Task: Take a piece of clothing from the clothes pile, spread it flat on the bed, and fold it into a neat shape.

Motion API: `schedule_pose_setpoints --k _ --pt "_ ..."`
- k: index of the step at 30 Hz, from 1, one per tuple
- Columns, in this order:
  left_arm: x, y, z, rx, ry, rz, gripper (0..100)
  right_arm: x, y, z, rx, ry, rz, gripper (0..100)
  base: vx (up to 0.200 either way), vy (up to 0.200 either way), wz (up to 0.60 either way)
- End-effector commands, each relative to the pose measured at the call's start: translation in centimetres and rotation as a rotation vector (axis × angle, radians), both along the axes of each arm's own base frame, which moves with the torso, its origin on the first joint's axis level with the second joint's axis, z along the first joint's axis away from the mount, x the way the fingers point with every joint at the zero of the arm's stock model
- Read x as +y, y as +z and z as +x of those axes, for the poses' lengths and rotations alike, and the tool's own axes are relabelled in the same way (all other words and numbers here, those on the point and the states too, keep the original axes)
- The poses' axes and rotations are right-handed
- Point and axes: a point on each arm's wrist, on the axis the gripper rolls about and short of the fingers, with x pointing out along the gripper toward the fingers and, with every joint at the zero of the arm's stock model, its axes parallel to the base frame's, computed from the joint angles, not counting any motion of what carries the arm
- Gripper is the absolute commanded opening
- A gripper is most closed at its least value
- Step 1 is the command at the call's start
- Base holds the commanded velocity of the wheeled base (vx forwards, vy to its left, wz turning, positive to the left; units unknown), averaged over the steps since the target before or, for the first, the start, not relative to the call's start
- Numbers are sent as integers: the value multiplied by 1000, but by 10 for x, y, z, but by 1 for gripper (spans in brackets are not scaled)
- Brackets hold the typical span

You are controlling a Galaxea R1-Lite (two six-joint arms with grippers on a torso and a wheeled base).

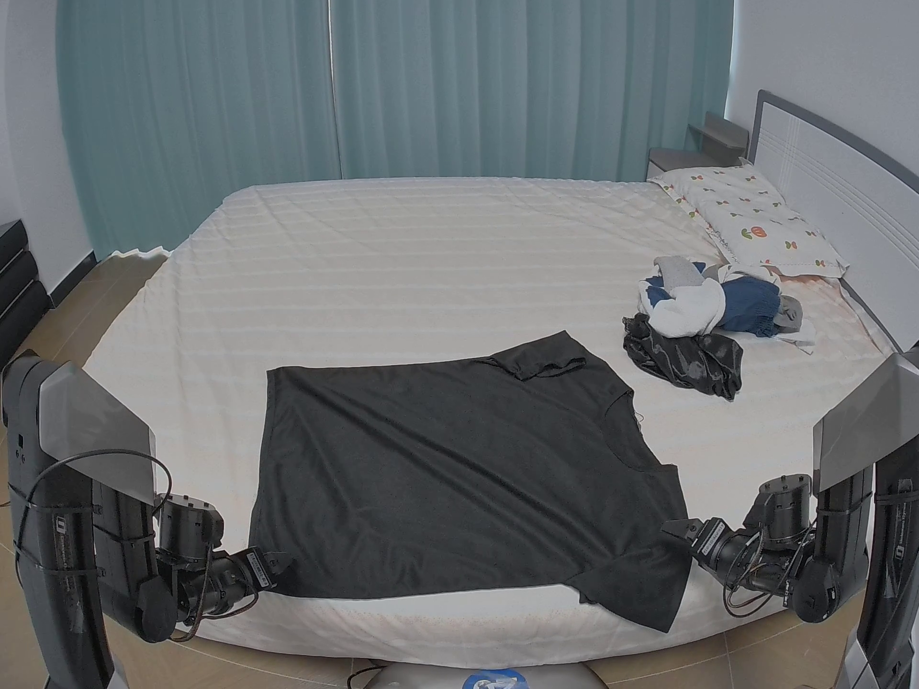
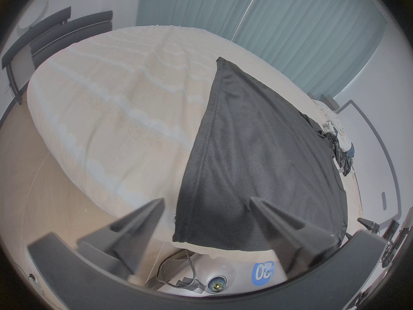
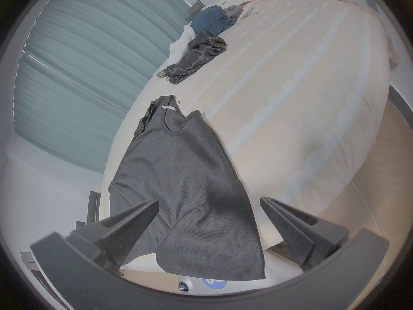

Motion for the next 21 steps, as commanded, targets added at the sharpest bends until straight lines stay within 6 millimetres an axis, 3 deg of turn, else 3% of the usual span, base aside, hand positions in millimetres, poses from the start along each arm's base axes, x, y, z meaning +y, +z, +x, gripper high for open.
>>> schedule_pose_setpoints --k 1,11,19,20,21 --pt "0 -4 -3 18 3 8 0 -1 0 -1 -1 6 -8 100 0 0 0" --pt "5 -3 -13 39 60 83 0 4 -16 -10 63 95 -96 100 0 0 0" --pt "10 -3 -15 44 82 106 0 10 -19 0 23 115 -100 100 0 0 0" --pt "10 -2 -14 39 88 110 0 11 -18 3 12 114 -98 0 0 0 0" --pt "10 -2 -14 36 90 113 0 11 -17 5 1 114 -98 0 0 0 0"
